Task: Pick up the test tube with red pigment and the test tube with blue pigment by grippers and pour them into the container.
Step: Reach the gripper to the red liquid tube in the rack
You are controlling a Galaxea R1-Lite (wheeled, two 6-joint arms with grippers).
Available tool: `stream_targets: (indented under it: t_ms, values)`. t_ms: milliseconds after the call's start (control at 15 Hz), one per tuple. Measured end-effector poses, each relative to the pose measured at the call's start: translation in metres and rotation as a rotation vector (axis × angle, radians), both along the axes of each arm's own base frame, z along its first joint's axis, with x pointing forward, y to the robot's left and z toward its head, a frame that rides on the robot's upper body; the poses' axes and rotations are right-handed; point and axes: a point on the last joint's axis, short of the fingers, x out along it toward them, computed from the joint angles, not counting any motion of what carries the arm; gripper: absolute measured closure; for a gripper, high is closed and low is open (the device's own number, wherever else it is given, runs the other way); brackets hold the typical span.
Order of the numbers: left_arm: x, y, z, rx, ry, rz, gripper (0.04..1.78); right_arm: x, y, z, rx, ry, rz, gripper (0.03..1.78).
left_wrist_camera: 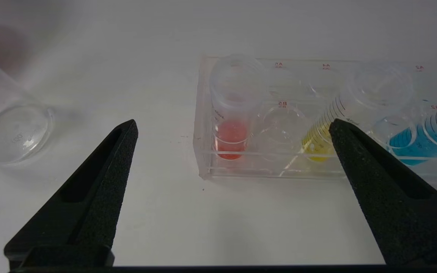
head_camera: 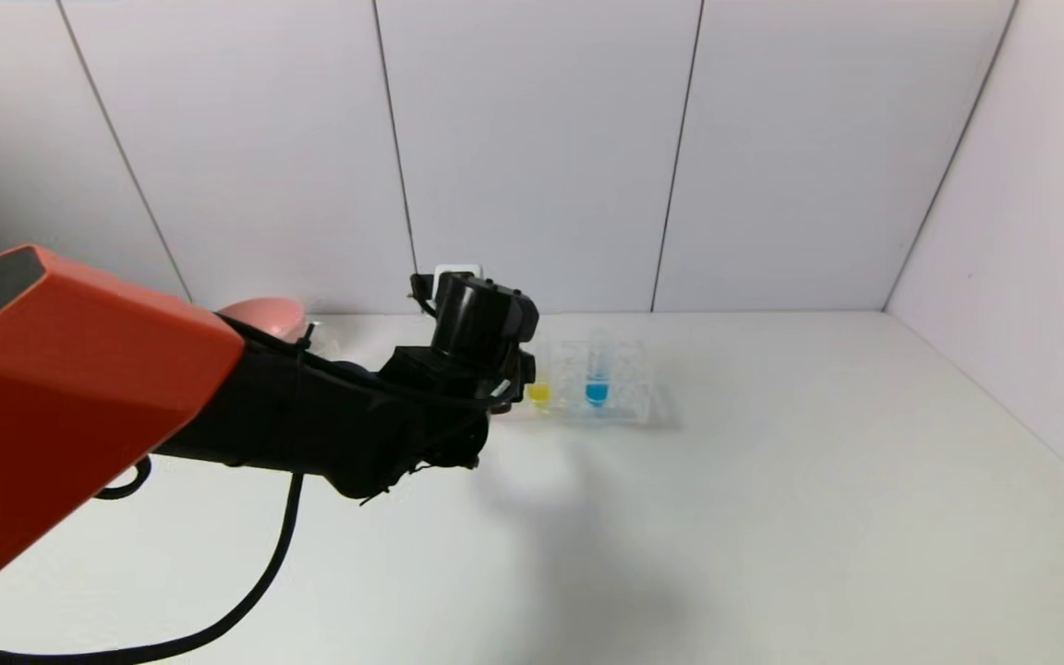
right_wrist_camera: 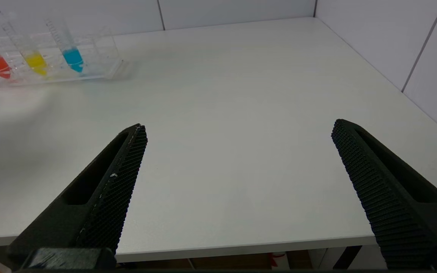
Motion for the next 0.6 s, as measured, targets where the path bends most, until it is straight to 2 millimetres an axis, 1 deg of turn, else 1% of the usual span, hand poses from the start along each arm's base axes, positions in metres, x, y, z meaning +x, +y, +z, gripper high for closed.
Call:
stream_targets:
  t_ms: [133,333,600]
  values:
    - [0.012,-0.001,-0.006,0.000,-0.004,0.017,0.06,0.000,0.000,0.000,0.000,0.000,0.000,0.04]
    - [0.030,0.004,-0.015,0.005,-0.003,0.052,0.06,0.000,0.000,0.000,0.000,0.000,0.000,0.04]
    - [0.041,0.005,-0.020,-0.008,-0.031,0.058,0.06,0.000,0.000,0.000,0.000,0.000,0.000,0.04]
